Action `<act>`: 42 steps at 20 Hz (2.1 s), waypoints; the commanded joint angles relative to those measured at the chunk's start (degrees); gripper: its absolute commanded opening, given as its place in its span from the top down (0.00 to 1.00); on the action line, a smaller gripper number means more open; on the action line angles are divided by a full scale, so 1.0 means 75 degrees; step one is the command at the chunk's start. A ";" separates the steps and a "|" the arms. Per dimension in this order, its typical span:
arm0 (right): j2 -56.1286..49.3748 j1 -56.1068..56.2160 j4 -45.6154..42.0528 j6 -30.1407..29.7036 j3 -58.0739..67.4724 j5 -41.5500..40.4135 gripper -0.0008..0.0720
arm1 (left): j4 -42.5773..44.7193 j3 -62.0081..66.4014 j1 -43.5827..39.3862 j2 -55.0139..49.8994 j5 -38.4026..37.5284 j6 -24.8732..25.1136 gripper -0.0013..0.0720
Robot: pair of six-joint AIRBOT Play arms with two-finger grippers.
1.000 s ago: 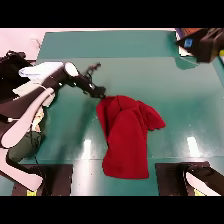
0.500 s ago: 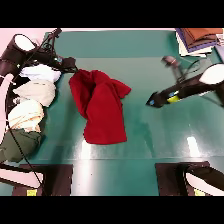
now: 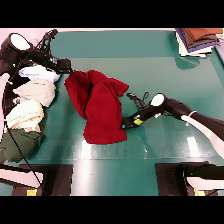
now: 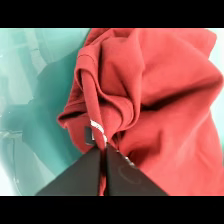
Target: Fold the shirts.
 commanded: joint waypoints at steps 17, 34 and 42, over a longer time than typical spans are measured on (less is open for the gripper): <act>0.4858 -0.4497 -0.3340 0.0420 0.6779 0.2757 0.97 | 0.0119 0.2492 0.0568 0.5595 0.0204 -0.0058 0.95; -0.0003 -0.3550 -0.3319 0.0825 0.5627 0.3182 0.97 | 0.0015 -0.4360 0.0568 0.3864 0.1973 0.0344 0.95; -0.0557 -0.4197 -0.3264 0.0927 0.6822 0.3829 0.46 | 0.0189 -0.2932 0.1253 0.2314 0.1953 -0.0539 0.23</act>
